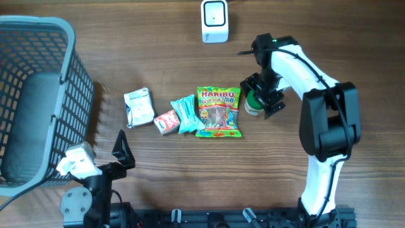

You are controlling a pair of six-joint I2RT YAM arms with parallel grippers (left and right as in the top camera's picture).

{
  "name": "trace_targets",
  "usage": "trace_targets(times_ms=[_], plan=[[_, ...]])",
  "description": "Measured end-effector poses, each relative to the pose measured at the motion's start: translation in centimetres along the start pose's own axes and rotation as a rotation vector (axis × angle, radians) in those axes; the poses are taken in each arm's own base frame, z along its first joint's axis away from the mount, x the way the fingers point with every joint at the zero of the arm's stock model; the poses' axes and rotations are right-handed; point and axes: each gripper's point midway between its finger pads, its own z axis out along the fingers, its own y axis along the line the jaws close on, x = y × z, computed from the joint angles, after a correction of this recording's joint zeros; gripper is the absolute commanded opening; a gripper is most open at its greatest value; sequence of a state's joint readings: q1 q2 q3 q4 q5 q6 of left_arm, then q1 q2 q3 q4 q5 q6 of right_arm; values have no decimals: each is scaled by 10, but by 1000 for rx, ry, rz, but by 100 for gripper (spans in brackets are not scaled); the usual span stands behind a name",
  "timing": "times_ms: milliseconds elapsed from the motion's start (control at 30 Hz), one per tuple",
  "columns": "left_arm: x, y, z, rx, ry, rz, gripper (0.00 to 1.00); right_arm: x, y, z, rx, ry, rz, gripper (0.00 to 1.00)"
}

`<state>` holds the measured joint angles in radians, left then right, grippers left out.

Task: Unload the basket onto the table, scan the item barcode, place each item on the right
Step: 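Grasp the jar with the right gripper and lift it toward the scanner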

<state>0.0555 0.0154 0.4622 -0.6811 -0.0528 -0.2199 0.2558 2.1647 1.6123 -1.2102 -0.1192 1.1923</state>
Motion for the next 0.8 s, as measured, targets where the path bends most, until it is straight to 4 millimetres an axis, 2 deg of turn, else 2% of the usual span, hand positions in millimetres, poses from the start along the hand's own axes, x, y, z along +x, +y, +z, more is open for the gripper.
trace_targets(times_ms=[33,133,267,433,600,667,800], plan=[[0,0,0,0,0,0,100,1,0,1,3,0,-1,76],[0,0,0,0,0,0,100,1,2,3,1,-6,-6,64],[0,0,0,0,0,-3,100,0,5,1,-12,-13,-71,62],[0,0,0,0,0,-3,100,4,10,-5,-44,26,-330,61],[0,0,0,0,0,-3,100,30,-6,-48,-65,172,-637,62],[0,0,0,0,0,-3,100,57,-6,-74,-180,266,-754,62],[0,0,0,0,0,-3,100,93,-16,-103,-307,391,-879,64]])
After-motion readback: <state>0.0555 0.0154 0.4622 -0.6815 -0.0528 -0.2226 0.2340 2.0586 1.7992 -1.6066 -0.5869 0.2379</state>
